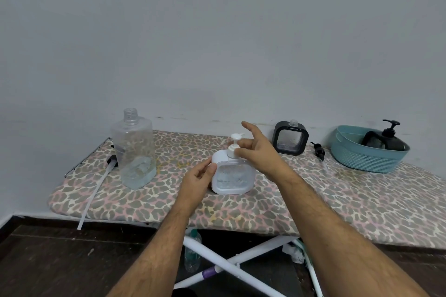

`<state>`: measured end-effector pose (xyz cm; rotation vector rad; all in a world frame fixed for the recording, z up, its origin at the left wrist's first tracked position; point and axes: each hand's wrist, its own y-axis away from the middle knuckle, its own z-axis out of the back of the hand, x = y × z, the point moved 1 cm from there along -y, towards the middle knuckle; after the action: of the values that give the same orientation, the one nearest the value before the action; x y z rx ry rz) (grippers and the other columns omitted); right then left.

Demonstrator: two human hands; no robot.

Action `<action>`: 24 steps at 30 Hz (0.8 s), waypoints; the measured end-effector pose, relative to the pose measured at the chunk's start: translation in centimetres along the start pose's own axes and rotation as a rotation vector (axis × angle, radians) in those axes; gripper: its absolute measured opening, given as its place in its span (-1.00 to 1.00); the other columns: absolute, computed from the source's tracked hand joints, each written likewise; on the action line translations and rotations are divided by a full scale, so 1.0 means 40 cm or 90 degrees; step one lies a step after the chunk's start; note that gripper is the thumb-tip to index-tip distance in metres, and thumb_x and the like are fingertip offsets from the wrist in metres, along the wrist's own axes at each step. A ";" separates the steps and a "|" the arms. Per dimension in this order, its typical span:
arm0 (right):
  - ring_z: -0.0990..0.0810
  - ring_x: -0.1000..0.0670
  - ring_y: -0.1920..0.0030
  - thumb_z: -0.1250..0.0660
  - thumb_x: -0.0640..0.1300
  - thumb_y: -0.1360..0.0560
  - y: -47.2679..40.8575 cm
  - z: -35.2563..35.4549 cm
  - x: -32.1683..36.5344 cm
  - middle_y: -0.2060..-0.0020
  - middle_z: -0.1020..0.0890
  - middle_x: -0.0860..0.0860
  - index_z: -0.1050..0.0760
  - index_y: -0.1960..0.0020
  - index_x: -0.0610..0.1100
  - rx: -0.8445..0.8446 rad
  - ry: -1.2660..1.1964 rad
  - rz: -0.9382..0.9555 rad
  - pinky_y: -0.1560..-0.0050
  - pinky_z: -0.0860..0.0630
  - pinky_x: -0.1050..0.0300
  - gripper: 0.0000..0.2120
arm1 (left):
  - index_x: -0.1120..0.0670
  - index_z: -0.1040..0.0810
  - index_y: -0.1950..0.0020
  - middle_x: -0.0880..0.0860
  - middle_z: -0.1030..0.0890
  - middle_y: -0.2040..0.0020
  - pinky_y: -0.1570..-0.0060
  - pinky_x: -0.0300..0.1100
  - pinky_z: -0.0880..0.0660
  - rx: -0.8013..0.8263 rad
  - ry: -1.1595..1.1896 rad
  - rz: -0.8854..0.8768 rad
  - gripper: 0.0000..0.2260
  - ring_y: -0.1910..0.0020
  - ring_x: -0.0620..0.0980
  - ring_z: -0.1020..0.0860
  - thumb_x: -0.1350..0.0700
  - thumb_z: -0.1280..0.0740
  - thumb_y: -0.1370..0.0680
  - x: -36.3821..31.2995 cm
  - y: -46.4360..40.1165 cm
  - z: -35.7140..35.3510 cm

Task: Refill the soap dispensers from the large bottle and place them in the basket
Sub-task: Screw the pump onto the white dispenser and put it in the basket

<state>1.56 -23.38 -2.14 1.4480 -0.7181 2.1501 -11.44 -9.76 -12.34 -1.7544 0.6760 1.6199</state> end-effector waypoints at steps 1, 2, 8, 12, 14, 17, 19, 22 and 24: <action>-0.65 0.02 -0.09 -0.47 -0.24 -0.48 0.001 0.002 -0.002 0.04 -0.70 0.00 -0.19 -0.56 0.07 -0.005 0.007 0.002 -0.24 -0.49 0.05 -0.22 | -0.13 -0.56 -0.33 -0.04 -0.66 -0.18 -0.12 0.15 -0.59 -0.001 0.002 0.001 -0.30 -0.14 0.02 -0.64 -0.46 -0.41 -0.30 -0.001 0.001 0.000; -0.63 0.05 -0.04 -0.51 -0.22 -0.46 0.003 0.003 -0.003 0.07 -0.66 0.00 -0.21 -0.55 0.06 -0.013 0.017 0.002 -0.19 -0.48 0.12 -0.21 | -0.13 -0.56 -0.33 -0.03 -0.66 -0.18 -0.10 0.14 -0.60 -0.002 0.004 -0.001 -0.30 -0.13 0.02 -0.65 -0.45 -0.41 -0.29 -0.004 0.003 -0.001; -0.56 0.11 -0.17 -0.53 -0.18 -0.45 0.001 0.004 0.007 -0.17 -0.56 0.01 -0.13 -0.58 0.14 0.004 0.033 0.013 -0.27 -0.46 0.10 -0.13 | -0.07 -0.53 -0.38 0.02 -0.65 -0.20 -0.04 0.15 -0.62 -0.002 0.016 -0.003 -0.22 -0.13 0.04 -0.65 -0.46 -0.43 -0.27 -0.011 0.006 -0.003; -0.63 0.10 -0.09 -0.44 -0.32 -0.49 0.000 0.007 0.008 -0.03 -0.69 0.07 -0.14 -0.58 0.10 0.039 -0.017 0.001 -0.18 -0.51 0.13 -0.18 | -0.09 -0.54 -0.36 0.01 -0.65 -0.20 -0.08 0.16 -0.61 -0.002 0.006 -0.002 -0.27 -0.15 0.05 -0.64 -0.44 -0.42 -0.30 -0.012 0.008 -0.001; -0.63 0.13 0.02 -0.49 -0.29 -0.47 0.005 0.010 0.012 0.09 -0.66 0.09 -0.22 -0.56 0.05 0.021 0.006 0.003 -0.10 -0.48 0.23 -0.22 | -0.09 -0.54 -0.35 0.00 -0.66 -0.17 -0.08 0.16 -0.61 -0.002 0.004 -0.004 -0.27 -0.14 0.04 -0.65 -0.44 -0.42 -0.30 -0.011 0.007 -0.001; -0.60 0.19 0.09 -0.56 -0.21 -0.42 0.008 0.002 0.023 0.10 -0.60 0.07 -0.32 -0.50 0.04 -0.023 0.079 0.014 0.04 -0.45 0.36 -0.26 | -0.11 -0.55 -0.33 -0.02 -0.68 -0.14 -0.06 0.17 -0.61 -0.002 0.001 -0.007 -0.29 -0.11 0.04 -0.66 -0.45 -0.41 -0.29 -0.013 0.007 -0.001; -0.58 0.19 0.10 -0.57 -0.18 -0.40 0.007 -0.004 0.029 0.09 -0.59 0.09 -0.34 -0.48 0.06 -0.037 0.117 0.029 0.06 -0.44 0.31 -0.27 | -0.12 -0.56 -0.32 -0.01 -0.68 -0.13 -0.07 0.17 -0.61 0.001 0.005 -0.004 -0.30 -0.11 0.04 -0.66 -0.46 -0.41 -0.29 -0.014 0.008 0.000; -0.56 0.22 0.07 -0.55 -0.21 -0.43 0.001 0.006 0.036 0.10 -0.59 0.08 -0.21 -0.56 0.11 0.000 0.123 0.025 0.03 -0.43 0.30 -0.17 | -0.11 -0.56 -0.32 -0.01 -0.68 -0.14 -0.08 0.16 -0.60 0.007 0.003 -0.003 -0.30 -0.10 0.04 -0.66 -0.45 -0.41 -0.29 -0.018 0.011 -0.001; -0.55 0.25 -0.02 -0.53 -0.21 -0.45 -0.005 0.017 0.036 0.02 -0.62 0.09 -0.12 -0.60 0.14 0.045 0.128 0.012 -0.06 -0.43 0.26 -0.12 | -0.07 -0.55 -0.34 0.01 -0.67 -0.15 -0.06 0.17 -0.61 0.008 0.003 -0.003 -0.32 -0.11 0.05 -0.66 -0.41 -0.43 -0.33 -0.020 0.012 0.000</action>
<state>1.66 -23.53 -0.55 1.2394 -0.5903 2.3159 -11.88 -10.12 -11.60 -1.7498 0.6826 1.6064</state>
